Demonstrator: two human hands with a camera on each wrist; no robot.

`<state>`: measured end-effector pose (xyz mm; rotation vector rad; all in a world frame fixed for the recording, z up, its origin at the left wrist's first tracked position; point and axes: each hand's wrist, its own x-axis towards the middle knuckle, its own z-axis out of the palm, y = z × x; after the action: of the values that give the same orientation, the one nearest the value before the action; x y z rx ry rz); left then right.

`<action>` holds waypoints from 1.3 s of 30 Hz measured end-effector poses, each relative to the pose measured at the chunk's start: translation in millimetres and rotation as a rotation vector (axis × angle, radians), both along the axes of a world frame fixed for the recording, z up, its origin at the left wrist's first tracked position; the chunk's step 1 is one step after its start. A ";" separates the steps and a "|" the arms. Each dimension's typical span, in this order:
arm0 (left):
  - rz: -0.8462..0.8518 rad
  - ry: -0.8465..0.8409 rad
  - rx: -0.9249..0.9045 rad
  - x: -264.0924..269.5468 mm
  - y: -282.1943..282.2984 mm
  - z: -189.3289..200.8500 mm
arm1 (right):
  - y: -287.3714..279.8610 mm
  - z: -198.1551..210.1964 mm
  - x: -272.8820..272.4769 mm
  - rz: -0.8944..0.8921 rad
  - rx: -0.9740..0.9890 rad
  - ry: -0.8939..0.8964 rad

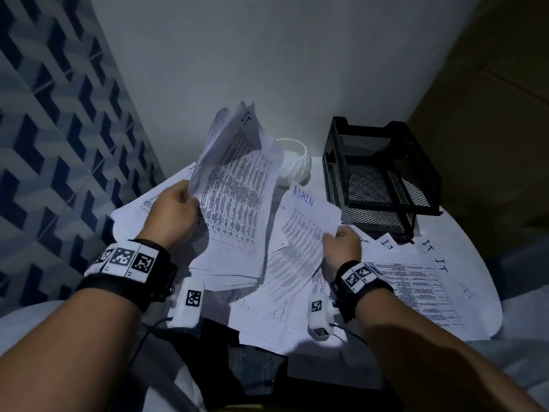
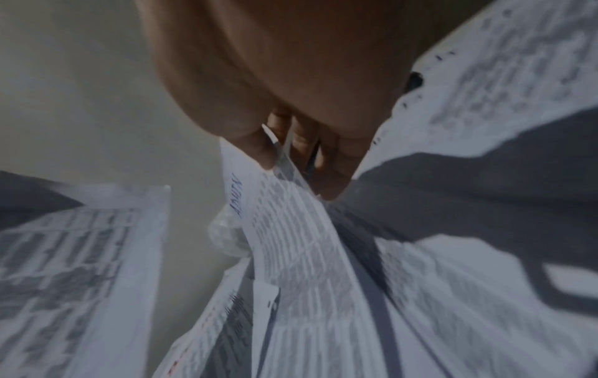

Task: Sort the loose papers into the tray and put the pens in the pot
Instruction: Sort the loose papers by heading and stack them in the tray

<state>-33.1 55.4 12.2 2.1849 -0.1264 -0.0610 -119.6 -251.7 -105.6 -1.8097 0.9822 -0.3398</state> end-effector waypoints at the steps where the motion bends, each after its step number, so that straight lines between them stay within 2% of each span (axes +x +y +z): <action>1: -0.001 -0.031 0.029 -0.3 -1.2 2.0 | -4.1 11.8 -4.6 -0.012 0.002 -0.076; 7: 0.010 -0.172 0.116 -8.3 -11.1 5.4 | -41.8 93.9 -37.0 -0.134 -0.016 -0.446; 10: 0.021 -0.187 0.071 -16.6 -16.5 4.8 | -56.8 123.3 -47.2 -0.172 0.042 -0.539; 12: -0.007 -0.175 -0.010 -20.7 -23.3 3.5 | -59.7 133.1 -52.2 -0.187 0.154 -0.568; 15: -0.071 -0.134 -0.115 -27.1 -34.3 1.0 | -55.3 139.2 -58.4 -0.172 0.292 -0.577; 18: -0.131 -0.002 -0.245 -37.7 -45.3 0.5 | -50.3 137.7 -60.7 -0.168 0.354 -0.551; 24: -0.255 -0.021 -0.255 -44.3 -50.9 1.9 | -47.0 138.2 -63.2 -0.135 0.370 -0.513; 30: -0.262 -0.021 -0.288 -40.4 -49.3 7.0 | -55.6 158.4 -68.4 0.106 0.350 -0.578; 35: -0.201 0.197 -0.426 -47.5 -57.1 3.2 | -54.6 156.8 -71.0 0.015 0.435 -0.641; 39: -0.248 0.225 -0.461 -54.8 -66.4 -2.2 | -42.1 131.8 -64.8 -0.142 0.483 -0.615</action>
<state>-87.9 -11.0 10.0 1.6804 -0.2566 -0.3792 -184.4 -293.8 26.2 -1.0971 0.6755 -0.6405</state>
